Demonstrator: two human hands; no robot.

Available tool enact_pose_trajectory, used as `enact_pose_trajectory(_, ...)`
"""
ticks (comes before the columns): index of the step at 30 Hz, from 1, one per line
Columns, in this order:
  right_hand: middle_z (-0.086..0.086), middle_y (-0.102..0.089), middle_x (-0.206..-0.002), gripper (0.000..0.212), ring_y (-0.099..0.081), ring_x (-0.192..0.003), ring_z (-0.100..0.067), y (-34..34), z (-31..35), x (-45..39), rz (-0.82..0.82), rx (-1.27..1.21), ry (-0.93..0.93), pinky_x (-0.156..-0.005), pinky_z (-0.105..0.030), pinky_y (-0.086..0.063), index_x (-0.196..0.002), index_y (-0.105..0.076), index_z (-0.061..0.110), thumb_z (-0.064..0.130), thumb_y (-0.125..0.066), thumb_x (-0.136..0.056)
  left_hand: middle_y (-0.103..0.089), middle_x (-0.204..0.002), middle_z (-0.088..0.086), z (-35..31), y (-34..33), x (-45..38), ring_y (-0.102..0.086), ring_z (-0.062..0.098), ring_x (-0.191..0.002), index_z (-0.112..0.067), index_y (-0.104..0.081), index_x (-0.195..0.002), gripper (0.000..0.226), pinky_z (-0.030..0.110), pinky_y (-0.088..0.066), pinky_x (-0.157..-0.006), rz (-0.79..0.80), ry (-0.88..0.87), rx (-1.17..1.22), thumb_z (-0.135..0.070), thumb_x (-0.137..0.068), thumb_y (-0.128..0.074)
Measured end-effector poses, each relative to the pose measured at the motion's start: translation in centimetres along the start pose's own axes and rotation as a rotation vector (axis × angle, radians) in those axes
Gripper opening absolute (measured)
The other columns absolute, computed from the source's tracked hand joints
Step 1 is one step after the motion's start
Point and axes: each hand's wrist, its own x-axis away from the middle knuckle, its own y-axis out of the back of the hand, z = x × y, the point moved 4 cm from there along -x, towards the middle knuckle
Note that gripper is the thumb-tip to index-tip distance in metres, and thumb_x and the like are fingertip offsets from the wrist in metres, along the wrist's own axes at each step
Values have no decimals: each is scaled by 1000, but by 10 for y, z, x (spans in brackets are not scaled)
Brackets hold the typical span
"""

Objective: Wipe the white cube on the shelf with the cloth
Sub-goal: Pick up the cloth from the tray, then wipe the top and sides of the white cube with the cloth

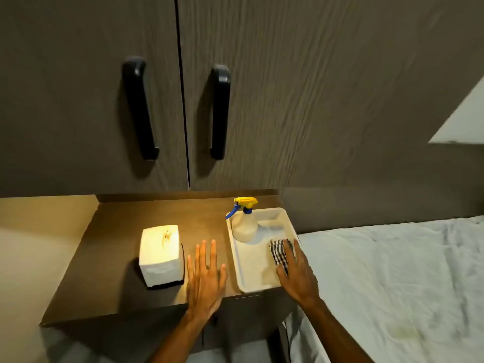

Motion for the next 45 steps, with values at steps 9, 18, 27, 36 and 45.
enact_pose_trajectory(9, -3, -13, -171, 85, -23, -156, -28, -40, -20, -57, 187, 201, -45, -123, -46, -33, -163, -6, 21, 52, -52, -98, -6, -170, 12, 24, -80, -37, -4, 33, -158, -20, -6, -160, 80, 55, -6, -129, 130, 96, -111, -60, -92, 10)
enact_pose_trajectory(18, -2, -46, -154, 58, -51, -138, -28, -38, -31, -74, 132, 0, -199, -113, -51, -43, -155, -31, 27, 49, -44, -103, 8, -170, 6, 27, -92, -34, 9, 30, -157, -24, 3, -160, 71, 56, 1, -128, 139, 120, -140, -57, -101, -18)
enact_pose_trajectory(27, -8, -68, -131, 58, -70, -106, -29, 12, 19, -26, -81, -157, -49, -97, -53, -55, -143, -52, 24, 52, -55, -92, -25, -168, 2, 15, -8, -6, -15, 21, -158, -23, -22, -159, 59, 44, -18, -130, -209, -35, 142, -36, -103, -36)
enact_pose_trajectory(36, 18, -49, -153, 53, -50, -133, 1, -38, 240, 18, -112, -491, 406, -109, -18, -42, -153, -41, 34, 32, -55, -102, -36, -163, 12, 118, 124, -35, -27, 30, -154, -15, -32, -155, 55, 50, -27, -125, -331, 117, 5, -29, -103, -37)
enact_pose_trajectory(45, 1, -39, -162, 49, -46, -137, -21, -125, 286, 45, -200, -109, 458, -106, -37, -48, -149, -46, 39, 54, -36, -103, -14, -170, 5, 180, 90, -49, -15, 21, -158, -13, -7, -160, 63, 45, -17, -130, 61, 33, 53, -32, -106, -33)
